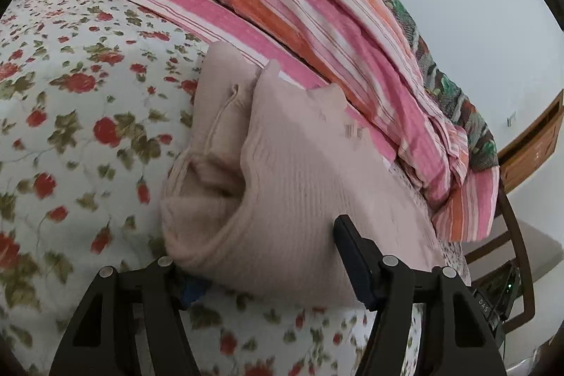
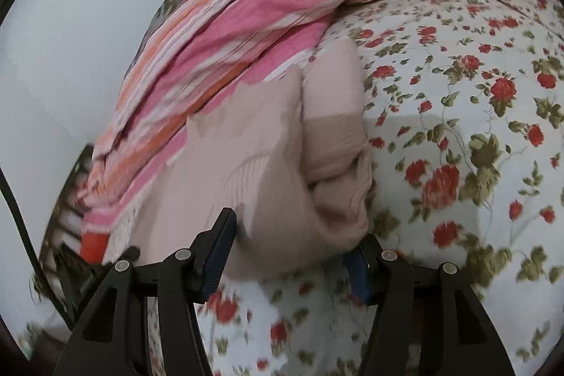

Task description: Fold small clothes

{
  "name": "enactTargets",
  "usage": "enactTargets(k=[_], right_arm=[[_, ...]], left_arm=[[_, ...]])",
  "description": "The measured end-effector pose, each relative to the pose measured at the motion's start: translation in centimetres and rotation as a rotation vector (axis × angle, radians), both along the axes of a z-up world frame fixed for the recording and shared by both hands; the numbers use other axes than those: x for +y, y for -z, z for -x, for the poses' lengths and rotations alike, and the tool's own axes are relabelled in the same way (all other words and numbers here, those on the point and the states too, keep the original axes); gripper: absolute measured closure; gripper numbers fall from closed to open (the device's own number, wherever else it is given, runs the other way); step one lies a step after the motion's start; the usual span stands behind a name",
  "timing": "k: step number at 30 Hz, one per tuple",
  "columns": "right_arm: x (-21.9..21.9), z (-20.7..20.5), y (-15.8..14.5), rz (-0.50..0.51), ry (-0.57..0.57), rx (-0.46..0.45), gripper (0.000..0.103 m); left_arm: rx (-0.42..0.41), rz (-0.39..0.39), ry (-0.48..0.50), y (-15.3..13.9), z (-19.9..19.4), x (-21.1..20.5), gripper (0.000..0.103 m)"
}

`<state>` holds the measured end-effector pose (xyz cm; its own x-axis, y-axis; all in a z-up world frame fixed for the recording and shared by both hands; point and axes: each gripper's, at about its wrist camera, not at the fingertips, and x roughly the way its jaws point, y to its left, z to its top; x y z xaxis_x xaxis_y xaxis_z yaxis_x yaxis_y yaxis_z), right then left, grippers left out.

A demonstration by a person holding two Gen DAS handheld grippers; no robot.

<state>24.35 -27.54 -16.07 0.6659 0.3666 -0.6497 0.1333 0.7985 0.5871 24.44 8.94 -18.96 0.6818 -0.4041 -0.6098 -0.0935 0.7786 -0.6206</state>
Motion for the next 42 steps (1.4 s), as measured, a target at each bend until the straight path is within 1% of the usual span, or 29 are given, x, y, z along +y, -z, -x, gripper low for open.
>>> enactTargets(k=[1,2,3,4,5,7,9,13,18,20,25,27,29,30,31,32,34,39,42], right_arm=[[0.0,-0.4,0.1,0.0,0.013,0.003,0.049],[0.0,-0.7,0.1,0.009,0.026,0.007,0.053],[0.1,-1.0,0.1,0.024,0.04,0.015,0.068],[0.2,-1.4,0.1,0.039,0.047,0.028,0.09],[0.2,-1.7,0.1,0.036,0.037,0.033,0.091],[-0.1,-1.7,0.0,0.015,0.033,0.023,0.093],[-0.3,-1.2,-0.5,0.007,0.034,0.005,0.094],[0.0,0.7,-1.8,0.021,0.026,-0.028,0.094],[0.2,4.6,-2.9,0.025,0.001,-0.047,0.094],[0.2,6.3,-3.2,0.038,-0.016,-0.048,0.094],[0.2,10.7,-3.6,0.079,-0.05,-0.058,0.094],[0.2,12.3,-3.6,0.104,-0.059,-0.054,0.094],[0.3,13.3,-3.3,0.132,-0.066,-0.049,0.093],[0.3,13.7,-3.1,0.151,-0.071,-0.042,0.09],[0.4,13.8,-2.9,0.165,-0.076,-0.033,0.085],[0.4,14.0,-2.8,0.186,-0.087,-0.026,0.083],[0.5,14.9,-3.1,0.239,-0.092,-0.04,0.077],[1.3,16.6,-5.5,0.435,-0.053,-0.106,0.074],[2.1,16.3,-7.1,0.491,-0.033,-0.143,0.071]], left_arm=[[0.012,-0.012,-0.02,0.0,-0.3,0.0,0.055],[0.027,-0.02,-0.037,0.1,-0.5,0.1,0.062],[0.041,-0.022,-0.047,0.2,-0.7,0.2,0.076],[0.052,-0.005,-0.04,0.4,-0.8,0.5,0.086],[0.055,0.021,-0.02,0.5,-0.9,0.7,0.09],[0.036,0.01,-0.024,0.1,-0.2,1.1,0.093],[0.023,-0.007,-0.016,-0.3,0.5,1.1,0.093],[0.006,-0.023,-0.011,-0.9,2.7,0.9,0.093],[-0.007,0.002,-0.001,-1.1,7.2,1.1,0.093],[-0.017,0.008,-0.001,-1.1,9.6,1.0,0.093],[-0.033,-0.032,0.013,-1.7,14.3,0.3,0.093],[-0.036,-0.049,0.021,-1.9,15.4,0.2,0.092],[-0.02,-0.099,0.022,-1.9,15.9,-0.2,0.088],[-0.013,-0.123,0.018,-1.9,16.1,-0.2,0.083],[-0.001,-0.17,0.01,-1.9,16.3,-0.3,0.076],[0.003,-0.2,0.003,-2.0,16.4,-0.3,0.073],[-0.003,-0.249,-0.01,-2.3,16.9,-0.1,0.071],[-0.041,-0.344,-0.016,-3.5,17.3,0.5,0.07],[-0.06,-0.398,-0.04,-4.2,17.0,0.7,0.067]])
